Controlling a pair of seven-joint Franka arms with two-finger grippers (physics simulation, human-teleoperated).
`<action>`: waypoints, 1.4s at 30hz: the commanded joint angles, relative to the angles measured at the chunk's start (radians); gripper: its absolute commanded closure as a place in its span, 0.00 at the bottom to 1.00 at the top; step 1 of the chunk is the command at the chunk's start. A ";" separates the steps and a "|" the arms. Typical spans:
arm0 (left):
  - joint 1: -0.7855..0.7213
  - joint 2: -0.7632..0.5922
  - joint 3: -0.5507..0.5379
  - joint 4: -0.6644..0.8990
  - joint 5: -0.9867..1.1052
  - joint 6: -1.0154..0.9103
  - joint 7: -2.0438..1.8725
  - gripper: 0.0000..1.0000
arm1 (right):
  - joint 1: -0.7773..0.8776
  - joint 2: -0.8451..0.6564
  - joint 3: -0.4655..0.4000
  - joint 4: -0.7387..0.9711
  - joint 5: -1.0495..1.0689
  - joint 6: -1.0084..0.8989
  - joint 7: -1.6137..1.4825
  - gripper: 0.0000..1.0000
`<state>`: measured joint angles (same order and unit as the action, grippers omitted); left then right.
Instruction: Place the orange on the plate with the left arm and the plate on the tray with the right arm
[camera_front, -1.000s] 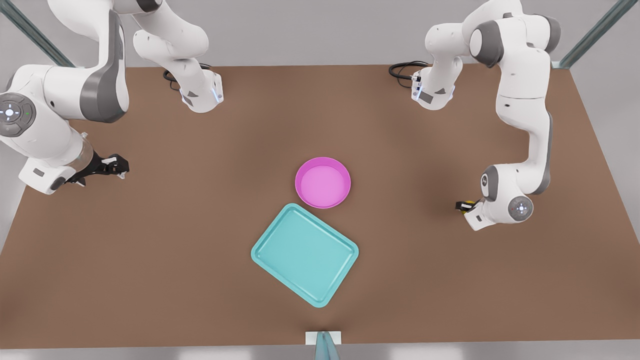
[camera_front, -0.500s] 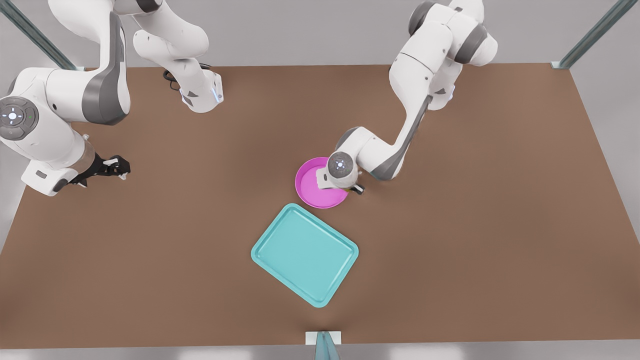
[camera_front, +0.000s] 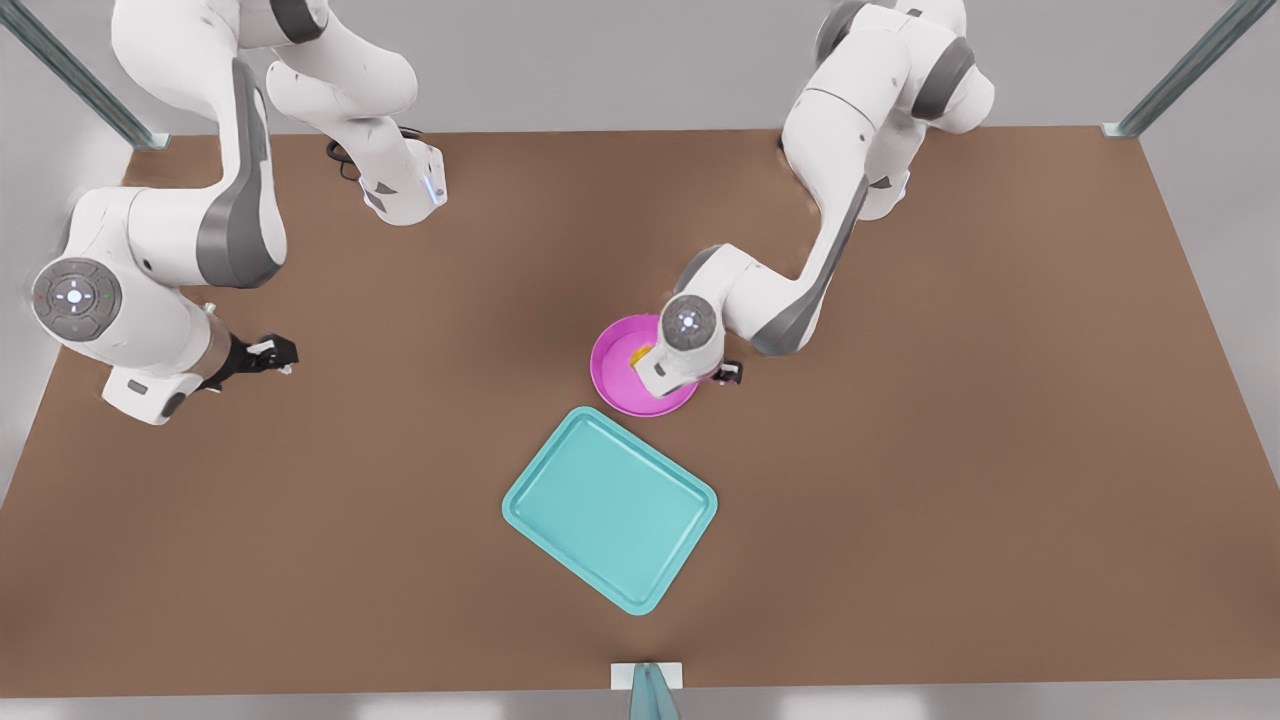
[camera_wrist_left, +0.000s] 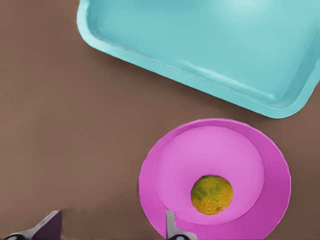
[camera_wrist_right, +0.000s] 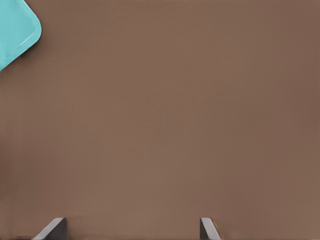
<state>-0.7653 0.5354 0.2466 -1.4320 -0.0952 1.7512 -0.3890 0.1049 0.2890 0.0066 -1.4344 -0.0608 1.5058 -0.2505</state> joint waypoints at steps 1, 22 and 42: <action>0.011 -0.090 0.190 0.002 -0.058 -0.401 0.249 0.00 | 0.099 0.079 0.041 0.000 0.192 0.098 0.106 0.00; 0.624 -0.328 -0.250 0.085 0.065 -0.424 0.292 0.00 | 0.438 0.206 0.196 -0.509 0.615 0.996 0.688 0.00; 0.624 -0.322 -0.220 0.099 0.029 -0.455 0.286 0.00 | 0.441 0.309 0.193 -0.515 0.616 0.975 0.556 0.24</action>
<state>-0.1424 0.2163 0.0261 -1.3339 -0.0665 1.3041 -0.1303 0.5456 0.5965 0.1992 -1.9530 0.5540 2.4786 0.3051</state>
